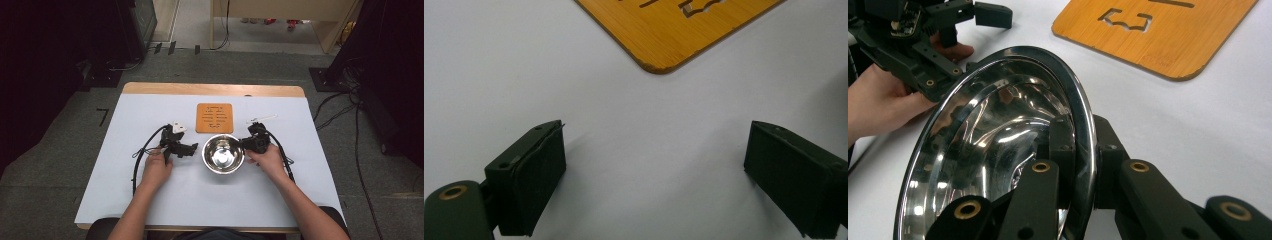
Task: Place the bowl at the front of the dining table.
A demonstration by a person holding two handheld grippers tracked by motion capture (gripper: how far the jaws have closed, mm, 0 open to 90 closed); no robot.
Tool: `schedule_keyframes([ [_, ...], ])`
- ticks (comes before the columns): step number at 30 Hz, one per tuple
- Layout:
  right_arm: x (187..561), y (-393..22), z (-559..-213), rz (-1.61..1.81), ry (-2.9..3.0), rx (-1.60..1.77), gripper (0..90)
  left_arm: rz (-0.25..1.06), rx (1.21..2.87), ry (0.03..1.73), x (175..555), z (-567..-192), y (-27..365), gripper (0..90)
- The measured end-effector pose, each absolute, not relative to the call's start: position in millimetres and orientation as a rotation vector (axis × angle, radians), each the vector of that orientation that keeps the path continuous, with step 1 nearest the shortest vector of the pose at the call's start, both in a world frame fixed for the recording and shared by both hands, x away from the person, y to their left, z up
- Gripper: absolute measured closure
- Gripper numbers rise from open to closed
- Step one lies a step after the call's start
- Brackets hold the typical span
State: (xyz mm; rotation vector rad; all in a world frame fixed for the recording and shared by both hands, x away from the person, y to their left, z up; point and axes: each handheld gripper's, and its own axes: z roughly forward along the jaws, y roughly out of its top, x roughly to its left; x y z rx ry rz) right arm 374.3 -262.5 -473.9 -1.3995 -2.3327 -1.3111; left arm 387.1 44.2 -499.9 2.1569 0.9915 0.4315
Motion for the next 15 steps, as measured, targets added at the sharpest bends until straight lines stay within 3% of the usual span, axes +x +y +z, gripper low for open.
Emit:
schedule_keyframes([
  [15, 381.5, -265.5, -465.3, -1.352, -2.302, -1.457, 83.8, 0.429, 2.157, 0.993, 387.2, -499.9, 44.2, 9.6],
])
